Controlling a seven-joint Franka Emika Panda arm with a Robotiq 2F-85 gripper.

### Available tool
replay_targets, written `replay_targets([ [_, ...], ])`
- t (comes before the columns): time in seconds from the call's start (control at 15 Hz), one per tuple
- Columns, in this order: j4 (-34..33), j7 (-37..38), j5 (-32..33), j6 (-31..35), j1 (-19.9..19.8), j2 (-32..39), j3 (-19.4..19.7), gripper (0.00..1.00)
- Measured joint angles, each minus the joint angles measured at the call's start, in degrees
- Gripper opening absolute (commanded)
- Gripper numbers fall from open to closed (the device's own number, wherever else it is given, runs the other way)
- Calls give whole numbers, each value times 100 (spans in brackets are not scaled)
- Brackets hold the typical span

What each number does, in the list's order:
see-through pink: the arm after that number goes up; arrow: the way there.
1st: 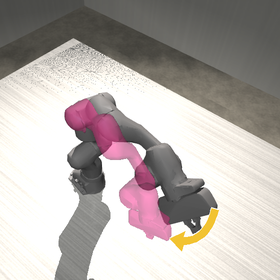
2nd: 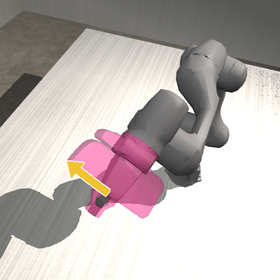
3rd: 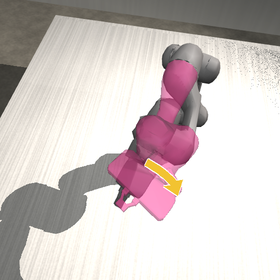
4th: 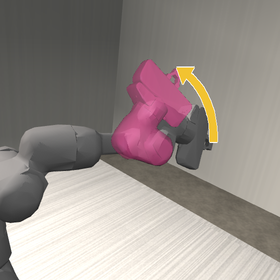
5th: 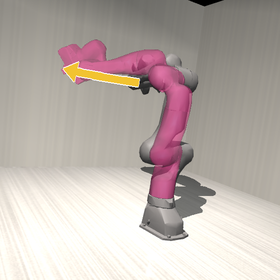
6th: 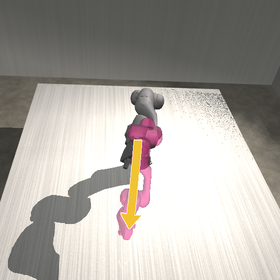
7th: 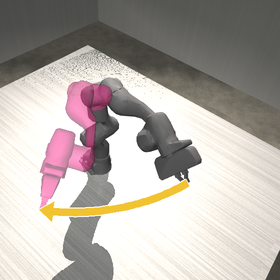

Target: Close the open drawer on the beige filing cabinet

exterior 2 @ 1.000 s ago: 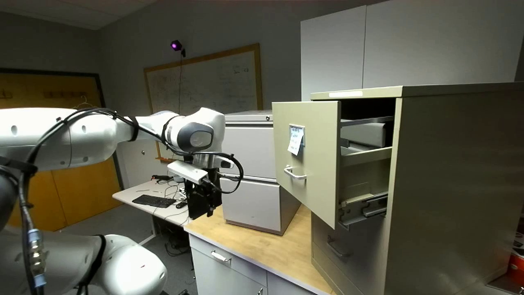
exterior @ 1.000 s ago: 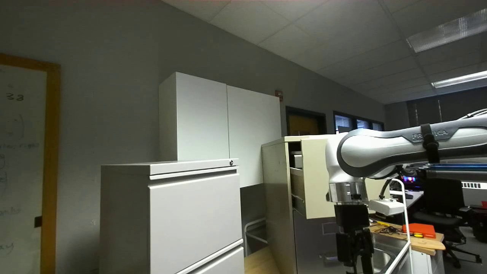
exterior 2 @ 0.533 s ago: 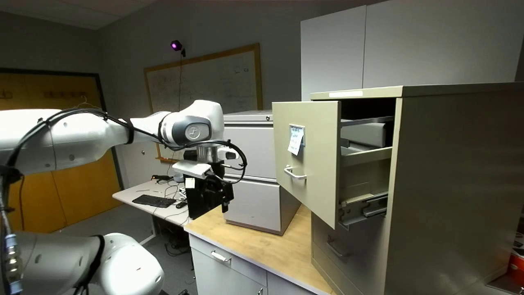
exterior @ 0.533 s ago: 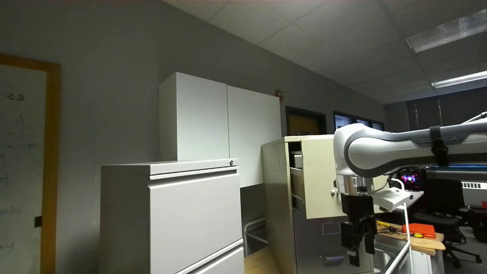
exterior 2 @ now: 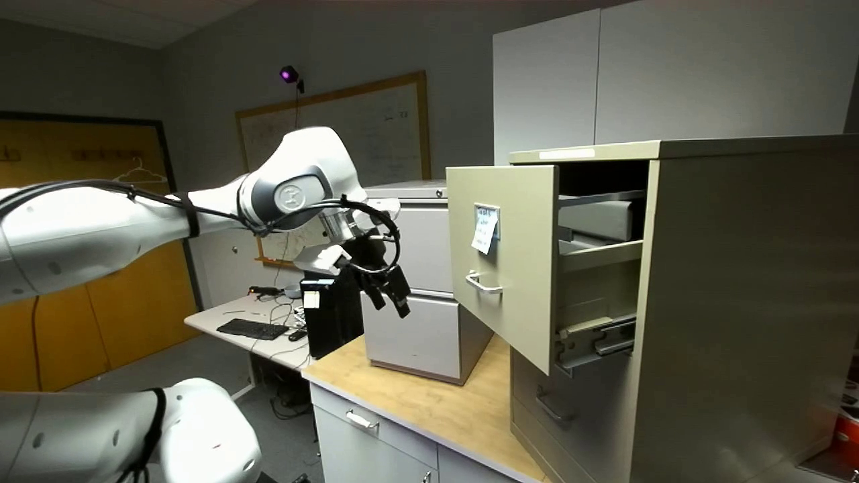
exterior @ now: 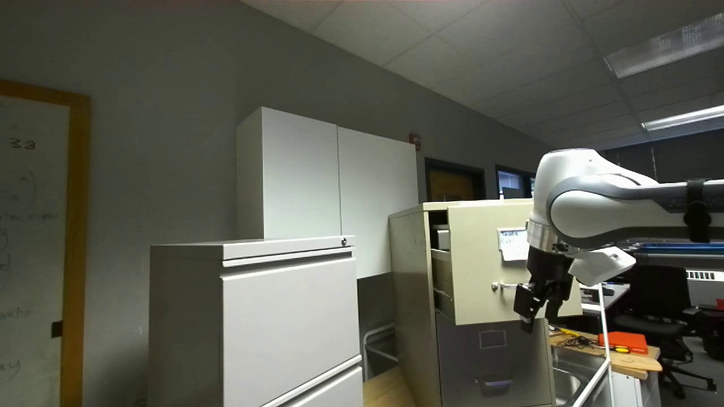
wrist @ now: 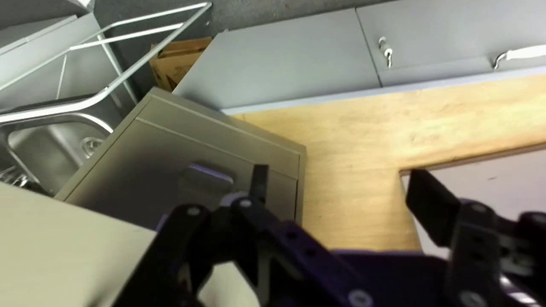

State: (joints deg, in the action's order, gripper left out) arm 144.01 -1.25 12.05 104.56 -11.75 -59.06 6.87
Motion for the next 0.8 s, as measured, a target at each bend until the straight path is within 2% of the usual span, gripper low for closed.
replay_targets([
  [0.4, 6, 317, 321, 1021, -557, -265, 309, 7],
  [0.47, 7, 352, 334, 1175, -662, -295, 371, 2],
  [0.8, 10, 509, 337, 1904, -1121, -398, 678, 0],
])
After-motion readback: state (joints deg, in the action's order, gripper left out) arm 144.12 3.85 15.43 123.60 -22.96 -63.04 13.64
